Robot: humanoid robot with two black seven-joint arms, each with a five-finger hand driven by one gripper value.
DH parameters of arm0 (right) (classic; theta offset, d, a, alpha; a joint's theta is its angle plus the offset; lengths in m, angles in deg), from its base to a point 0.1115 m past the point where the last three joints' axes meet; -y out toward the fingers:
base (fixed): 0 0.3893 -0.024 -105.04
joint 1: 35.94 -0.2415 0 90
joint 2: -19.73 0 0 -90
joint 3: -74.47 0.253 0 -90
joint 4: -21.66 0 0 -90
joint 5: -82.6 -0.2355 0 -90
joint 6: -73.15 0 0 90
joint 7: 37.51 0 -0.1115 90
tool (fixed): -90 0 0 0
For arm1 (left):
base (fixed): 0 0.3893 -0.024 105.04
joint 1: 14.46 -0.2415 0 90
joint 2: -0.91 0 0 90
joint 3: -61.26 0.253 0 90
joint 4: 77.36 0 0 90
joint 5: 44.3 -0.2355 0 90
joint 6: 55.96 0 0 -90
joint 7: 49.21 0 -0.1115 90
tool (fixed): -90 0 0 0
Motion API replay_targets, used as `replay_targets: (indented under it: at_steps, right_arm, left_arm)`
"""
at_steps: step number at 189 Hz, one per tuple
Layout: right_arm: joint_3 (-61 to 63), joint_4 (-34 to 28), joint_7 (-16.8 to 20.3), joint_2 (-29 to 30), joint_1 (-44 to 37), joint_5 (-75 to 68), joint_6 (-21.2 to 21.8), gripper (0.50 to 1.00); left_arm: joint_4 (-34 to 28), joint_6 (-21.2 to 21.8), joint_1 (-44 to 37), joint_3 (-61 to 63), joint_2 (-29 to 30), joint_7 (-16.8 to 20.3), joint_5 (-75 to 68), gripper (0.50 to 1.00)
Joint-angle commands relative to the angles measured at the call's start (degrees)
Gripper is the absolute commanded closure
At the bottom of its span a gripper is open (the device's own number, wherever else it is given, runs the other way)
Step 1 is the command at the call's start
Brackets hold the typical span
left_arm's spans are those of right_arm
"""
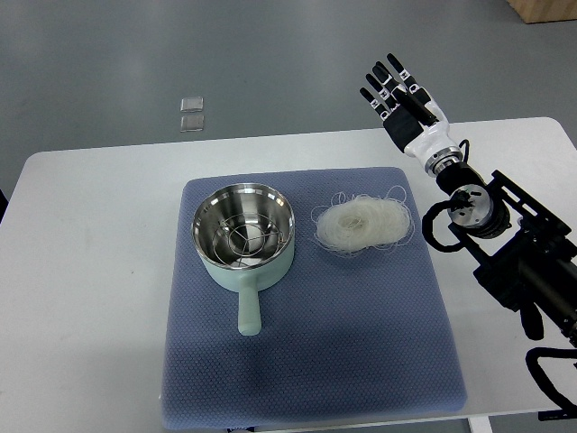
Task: Put vermicelli into pot with right hand
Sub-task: 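Move the right hand over the white vermicelli bundle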
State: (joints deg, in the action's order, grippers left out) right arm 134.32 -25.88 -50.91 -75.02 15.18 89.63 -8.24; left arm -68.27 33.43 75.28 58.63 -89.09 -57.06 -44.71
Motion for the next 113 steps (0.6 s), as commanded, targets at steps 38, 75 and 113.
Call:
replay_targets:
  at_steps: [38,75,113]
  right_arm:
    - [-0.7,0.1,0.0,-0.3,-0.5,0.2,0.1,0.574]
    - [-6.8,-0.3,0.1,-3.7,-2.1,9.6,0.4,0.574]
    - [-26.9,-1.8,2.7,-14.0,-13.1,44.2,6.7,0.574]
  left_arm:
    - [-0.4,0.3,0.1,-0.1,0.0,-0.1,0.2,0.5]
    - [0.0,0.2,0.1,-0.1,0.0,-0.1,0.1,0.5]
    - [0.4,0.0,0.0,0.0,0.0,-0.2,0.1,0.5]
